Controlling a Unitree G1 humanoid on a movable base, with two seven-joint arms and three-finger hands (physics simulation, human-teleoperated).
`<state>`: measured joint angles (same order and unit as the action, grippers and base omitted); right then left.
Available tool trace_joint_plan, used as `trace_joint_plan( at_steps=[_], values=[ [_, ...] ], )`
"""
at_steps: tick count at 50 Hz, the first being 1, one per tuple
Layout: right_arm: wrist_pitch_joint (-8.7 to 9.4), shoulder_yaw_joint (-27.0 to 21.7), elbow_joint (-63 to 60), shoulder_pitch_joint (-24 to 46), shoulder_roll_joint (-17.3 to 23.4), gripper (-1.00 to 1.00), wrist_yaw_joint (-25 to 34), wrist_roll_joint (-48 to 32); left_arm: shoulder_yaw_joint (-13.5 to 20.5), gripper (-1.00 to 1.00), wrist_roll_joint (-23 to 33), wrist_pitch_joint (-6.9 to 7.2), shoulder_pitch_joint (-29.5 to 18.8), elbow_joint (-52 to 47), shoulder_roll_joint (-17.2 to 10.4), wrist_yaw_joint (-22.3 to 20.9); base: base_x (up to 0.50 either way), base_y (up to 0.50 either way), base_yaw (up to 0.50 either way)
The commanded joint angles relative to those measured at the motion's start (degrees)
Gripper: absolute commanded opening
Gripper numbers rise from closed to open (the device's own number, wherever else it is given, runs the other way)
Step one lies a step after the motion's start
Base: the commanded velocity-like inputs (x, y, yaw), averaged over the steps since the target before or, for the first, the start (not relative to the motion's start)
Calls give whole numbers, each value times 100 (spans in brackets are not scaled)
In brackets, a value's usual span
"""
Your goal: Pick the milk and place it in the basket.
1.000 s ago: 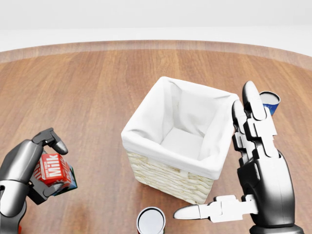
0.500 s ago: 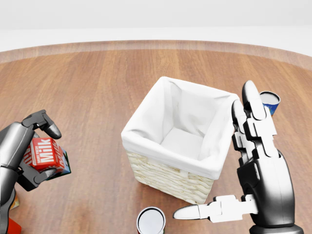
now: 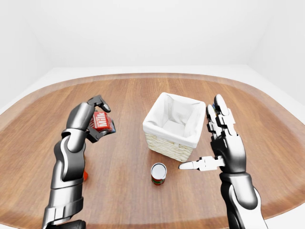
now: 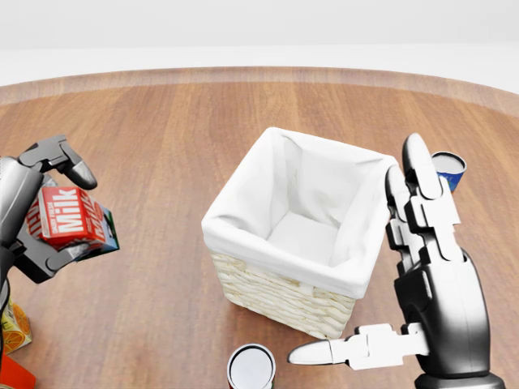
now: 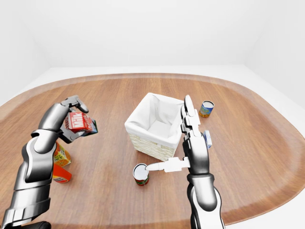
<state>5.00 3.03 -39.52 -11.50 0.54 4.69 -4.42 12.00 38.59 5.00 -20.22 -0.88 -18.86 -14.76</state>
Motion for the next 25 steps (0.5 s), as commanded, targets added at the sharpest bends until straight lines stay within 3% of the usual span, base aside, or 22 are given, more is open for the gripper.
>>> trace_joint_plan(
  at_steps=[1,25],
  values=[
    [0,10,-1,-16,2,100,4,-3,-72,-100,-208,0,-259,-519,75,-34,0,0,0],
    [-11,15,31,-20,3,100,-1,-15,-343,-100,-53,0,-777,-917,255,-331,0,0,0]
  ],
)
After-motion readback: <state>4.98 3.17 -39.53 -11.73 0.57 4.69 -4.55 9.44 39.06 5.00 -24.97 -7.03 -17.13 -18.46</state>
